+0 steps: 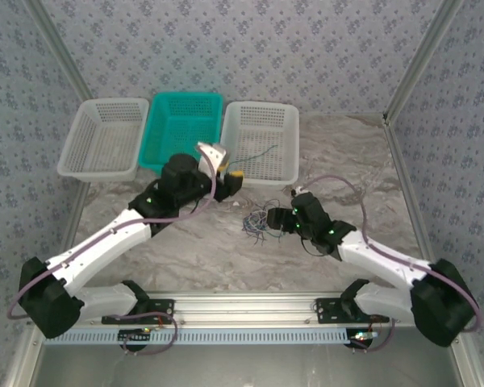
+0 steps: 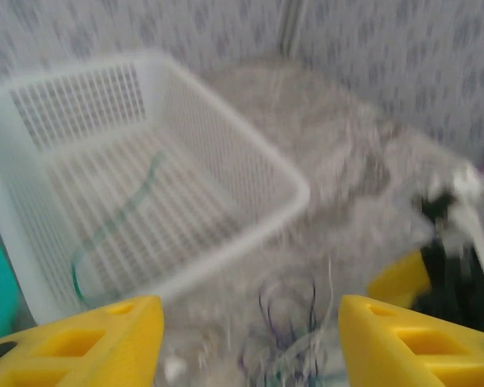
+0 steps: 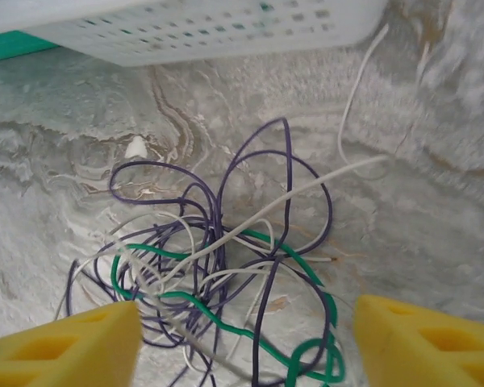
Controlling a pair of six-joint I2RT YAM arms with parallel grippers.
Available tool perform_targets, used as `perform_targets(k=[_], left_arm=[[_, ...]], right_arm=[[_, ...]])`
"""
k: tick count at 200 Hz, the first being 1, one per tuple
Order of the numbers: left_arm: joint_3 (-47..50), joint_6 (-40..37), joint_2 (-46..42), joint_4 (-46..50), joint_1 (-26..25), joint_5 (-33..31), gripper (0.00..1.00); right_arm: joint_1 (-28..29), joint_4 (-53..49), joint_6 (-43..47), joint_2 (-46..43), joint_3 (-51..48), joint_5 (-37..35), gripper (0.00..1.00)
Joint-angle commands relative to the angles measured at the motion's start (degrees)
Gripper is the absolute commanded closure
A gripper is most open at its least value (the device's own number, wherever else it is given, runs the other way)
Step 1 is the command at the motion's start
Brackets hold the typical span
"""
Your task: Untangle the cables
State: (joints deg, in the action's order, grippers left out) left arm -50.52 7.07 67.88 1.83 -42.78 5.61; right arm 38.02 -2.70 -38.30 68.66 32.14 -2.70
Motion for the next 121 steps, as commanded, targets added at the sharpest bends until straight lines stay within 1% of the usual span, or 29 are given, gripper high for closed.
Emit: perform_targets(k=[1,19,28,32,37,47,56,70,86,112,121], left_arm=[[3.68,1.44,-0.68,-0.29,-0.93,2.22,0.41],[5.47,3.14,1.57,-1.66,-1.34,1.17,0.41],[5.43,5.15,3.55,-1.62,-1.34,0.07,0.40],[5.14,6.23,4.53,-1.31,-1.33,-0.23,0.39],[4.58,7.53,5.85,-0.88,-1.29,-0.37,0.35],[3.49,9.64,8.64,-0.55,-1.31,0.87,0.19],[2.90,10.75,10.96,-1.28,-1.32,3.37,0.09],[2.62,11.86,13.99,-3.22,-1.34,5.96,0.02],[2.48,11.24,16.66,-4.15,-1.34,7.27,0.01],[1.77,11.23,19.93,-4.52,-0.74,8.82,0.00],[1.79,12.03,20.65,-5.12,-0.72,8.72,0.02]], right_arm=[[-1.41,3.12,-1.34,4.89,1.40,4.88,0.41],[-1.22,3.78,-1.07,8.34,2.52,6.38,0.63],[-0.99,4.34,-0.83,8.85,2.39,6.86,0.78],[-0.88,4.76,-0.60,8.79,2.26,7.08,0.83],[-0.70,5.19,-0.19,8.44,2.00,7.35,0.87],[-0.42,6.25,1.19,7.31,1.26,8.48,0.94],[0.02,7.07,1.75,6.17,0.75,9.25,0.97],[0.48,6.55,5.23,4.85,0.88,10.23,1.00],[0.49,4.69,7.11,3.92,1.70,11.50,1.00],[1.27,5.09,10.38,2.14,2.28,15.37,1.00],[1.73,5.22,11.09,1.71,2.50,16.27,1.00]])
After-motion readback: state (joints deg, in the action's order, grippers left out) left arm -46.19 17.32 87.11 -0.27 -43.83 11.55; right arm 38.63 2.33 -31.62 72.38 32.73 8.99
